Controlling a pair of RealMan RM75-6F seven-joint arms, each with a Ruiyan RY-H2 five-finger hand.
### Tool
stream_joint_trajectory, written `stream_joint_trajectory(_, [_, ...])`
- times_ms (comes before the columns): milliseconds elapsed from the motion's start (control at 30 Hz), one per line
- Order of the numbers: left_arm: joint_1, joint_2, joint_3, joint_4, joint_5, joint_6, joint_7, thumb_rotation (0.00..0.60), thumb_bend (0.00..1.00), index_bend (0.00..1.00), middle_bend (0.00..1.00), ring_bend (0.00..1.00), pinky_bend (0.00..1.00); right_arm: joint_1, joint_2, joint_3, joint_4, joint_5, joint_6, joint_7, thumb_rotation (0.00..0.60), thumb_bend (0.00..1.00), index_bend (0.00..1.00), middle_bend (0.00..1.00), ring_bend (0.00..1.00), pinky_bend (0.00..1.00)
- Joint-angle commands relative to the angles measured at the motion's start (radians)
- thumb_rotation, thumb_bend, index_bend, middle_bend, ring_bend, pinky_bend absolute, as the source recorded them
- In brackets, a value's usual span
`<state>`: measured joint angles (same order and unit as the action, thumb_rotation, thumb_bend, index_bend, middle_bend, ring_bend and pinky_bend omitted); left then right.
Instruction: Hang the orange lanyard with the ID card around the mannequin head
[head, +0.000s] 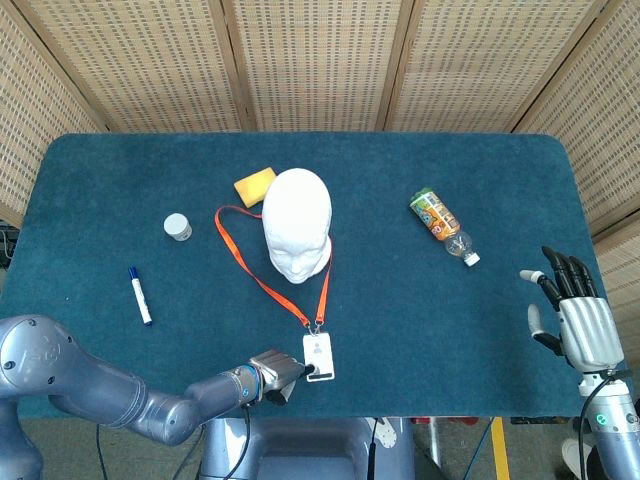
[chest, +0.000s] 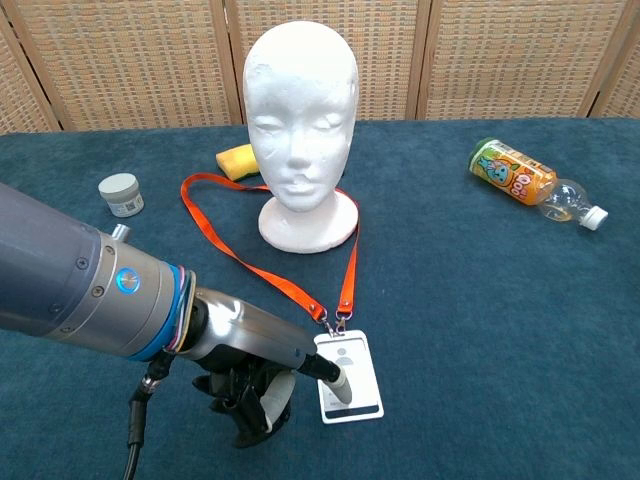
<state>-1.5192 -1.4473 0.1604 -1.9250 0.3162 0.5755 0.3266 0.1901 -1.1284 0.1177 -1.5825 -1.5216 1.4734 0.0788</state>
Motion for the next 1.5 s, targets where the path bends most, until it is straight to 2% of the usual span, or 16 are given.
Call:
stream_joint_trajectory(33, [0.029,0.024,-0.020,-0.017,0.045,0.030,-0.028,0.600,1.00,0.08,0.84,0.79,0.84,0.000,0.000,0.000,0.001,-0.001,0.001,0.000,0.600,0.57,0.24,0.01,0.00,0.00])
stream_joint_trajectory(200, [0.083,0.095,-0.041,-0.059,0.133,0.087,-0.062,0.600,1.00,0.08,0.82,0.78,0.81,-0.001,-0.001,0.000,0.001,-0.002,0.001,0.000,0.600,0.57,0.24,0.01,0.00,0.00])
stream_joint_trajectory(267, [0.105,0.135,-0.034,-0.084,0.173,0.130,-0.057,0.600,1.00,0.08,0.76,0.75,0.77,-0.001,-0.001,-0.001,0.001,-0.003,0.001,0.000,0.600,0.57,0.24,0.01,0.00,0.00])
stream_joint_trajectory(300, [0.119,0.155,-0.027,-0.098,0.196,0.157,-0.051,0.600,0.95,0.06,0.68,0.68,0.72,-0.001,-0.002,-0.002,0.001,-0.004,0.002,-0.001,0.600,0.57,0.24,0.01,0.00,0.00])
stream_joint_trajectory(367, [0.141,0.182,-0.013,-0.117,0.227,0.198,-0.038,0.600,0.73,0.02,0.47,0.48,0.53,-0.001,-0.002,-0.002,0.000,-0.006,0.003,-0.001,0.600,0.57,0.24,0.01,0.00,0.00])
stream_joint_trajectory(433, [0.161,0.209,0.011,-0.126,0.249,0.245,-0.015,0.600,0.34,0.00,0.14,0.17,0.21,-0.001,-0.002,-0.002,-0.001,-0.008,0.004,-0.002,0.600,0.57,0.24,0.01,0.00,0.00])
stream_joint_trajectory(500, [0.179,0.233,0.041,-0.135,0.265,0.292,0.015,0.600,0.14,0.00,0.01,0.02,0.05,-0.002,-0.002,-0.003,-0.003,-0.011,0.007,-0.003,0.600,0.57,0.24,0.01,0.00,0.00])
stream_joint_trajectory(600, [0.266,0.274,0.102,-0.136,0.347,0.407,0.038,0.600,0.02,0.00,0.00,0.00,0.00,-0.005,-0.001,-0.005,-0.011,-0.019,0.016,-0.007,0.600,0.57,0.24,0.01,0.00,0.00])
stream_joint_trajectory(833, [0.454,0.336,0.169,-0.069,0.563,0.501,-0.034,0.600,0.00,0.00,0.00,0.00,0.00,-0.011,0.001,-0.005,-0.020,-0.022,0.025,-0.015,0.600,0.57,0.24,0.01,0.00,0.00])
stream_joint_trajectory(1000, [0.603,0.379,0.188,-0.007,0.674,0.598,-0.132,0.600,0.00,0.00,0.00,0.00,0.00,-0.012,0.001,-0.004,-0.021,-0.021,0.028,-0.016,0.600,0.56,0.24,0.01,0.00,0.00])
stream_joint_trajectory(1033, [0.633,0.387,0.187,0.006,0.689,0.618,-0.160,0.600,0.00,0.00,0.00,0.00,0.00,-0.012,0.000,-0.003,-0.021,-0.021,0.029,-0.015,0.600,0.52,0.24,0.01,0.00,0.00])
stream_joint_trajectory(1100, [0.700,0.400,0.176,0.039,0.708,0.673,-0.222,0.600,0.00,0.00,0.00,0.00,0.00,-0.013,0.000,-0.002,-0.021,-0.019,0.029,-0.018,0.600,0.35,0.24,0.01,0.00,0.00])
stream_joint_trajectory(1167, [0.764,0.400,0.160,0.076,0.731,0.739,-0.263,0.600,0.00,0.00,0.00,0.00,0.00,-0.014,0.000,-0.001,-0.023,-0.012,0.027,-0.027,0.600,0.09,0.24,0.01,0.00,0.00])
stream_joint_trajectory(1233, [0.826,0.390,0.137,0.115,0.739,0.818,-0.286,0.600,0.00,0.00,0.00,0.00,0.00,-0.015,0.002,-0.002,-0.028,-0.007,0.024,-0.031,0.600,0.00,0.24,0.01,0.00,0.00])
stream_joint_trajectory(1367, [0.958,0.352,0.080,0.180,0.714,0.968,-0.288,0.600,0.00,0.00,0.00,0.00,0.00,-0.020,0.014,-0.001,-0.044,0.006,0.019,-0.044,0.600,0.00,0.18,0.00,0.00,0.00])
stream_joint_trajectory(1500, [1.037,0.328,0.042,0.201,0.714,1.024,-0.294,0.600,0.00,0.00,0.00,0.00,0.00,-0.028,0.020,0.001,-0.059,0.006,0.037,-0.095,0.600,0.00,0.14,0.00,0.00,0.00])
